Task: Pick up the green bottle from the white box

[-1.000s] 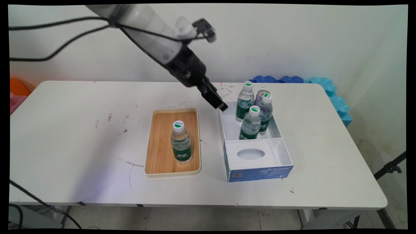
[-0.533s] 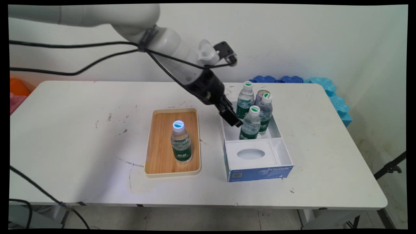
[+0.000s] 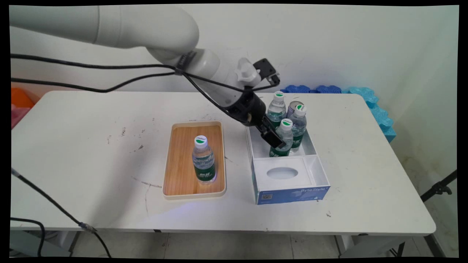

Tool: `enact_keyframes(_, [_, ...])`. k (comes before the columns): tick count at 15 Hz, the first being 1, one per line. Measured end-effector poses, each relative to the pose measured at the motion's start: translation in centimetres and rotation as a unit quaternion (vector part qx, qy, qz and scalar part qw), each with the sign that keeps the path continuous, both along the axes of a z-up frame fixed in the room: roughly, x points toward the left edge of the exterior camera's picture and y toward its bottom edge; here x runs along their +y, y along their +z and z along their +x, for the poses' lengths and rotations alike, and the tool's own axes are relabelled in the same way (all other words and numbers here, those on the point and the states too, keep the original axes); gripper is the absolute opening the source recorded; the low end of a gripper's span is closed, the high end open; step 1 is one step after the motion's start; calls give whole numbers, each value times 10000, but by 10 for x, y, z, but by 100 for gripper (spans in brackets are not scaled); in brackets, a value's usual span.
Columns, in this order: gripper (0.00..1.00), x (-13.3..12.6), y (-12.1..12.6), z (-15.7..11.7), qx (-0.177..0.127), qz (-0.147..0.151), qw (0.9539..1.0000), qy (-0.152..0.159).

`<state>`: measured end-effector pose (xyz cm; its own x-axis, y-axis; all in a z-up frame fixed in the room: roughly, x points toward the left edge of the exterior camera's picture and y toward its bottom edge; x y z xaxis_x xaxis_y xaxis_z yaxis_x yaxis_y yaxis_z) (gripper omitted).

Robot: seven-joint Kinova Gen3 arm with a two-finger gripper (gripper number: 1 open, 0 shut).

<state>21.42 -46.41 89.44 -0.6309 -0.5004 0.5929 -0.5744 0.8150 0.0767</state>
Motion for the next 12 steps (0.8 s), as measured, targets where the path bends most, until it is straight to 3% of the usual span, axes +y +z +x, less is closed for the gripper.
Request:
enact_keyframes(10, [100,-9,-27,-12,51,-128,9999,47])
enact_keyframes(11, [0,-9,-29,-12,62,-145,9999,41])
enact_keyframes(12, [0,-10,-30,-12,70,-155,9998,36])
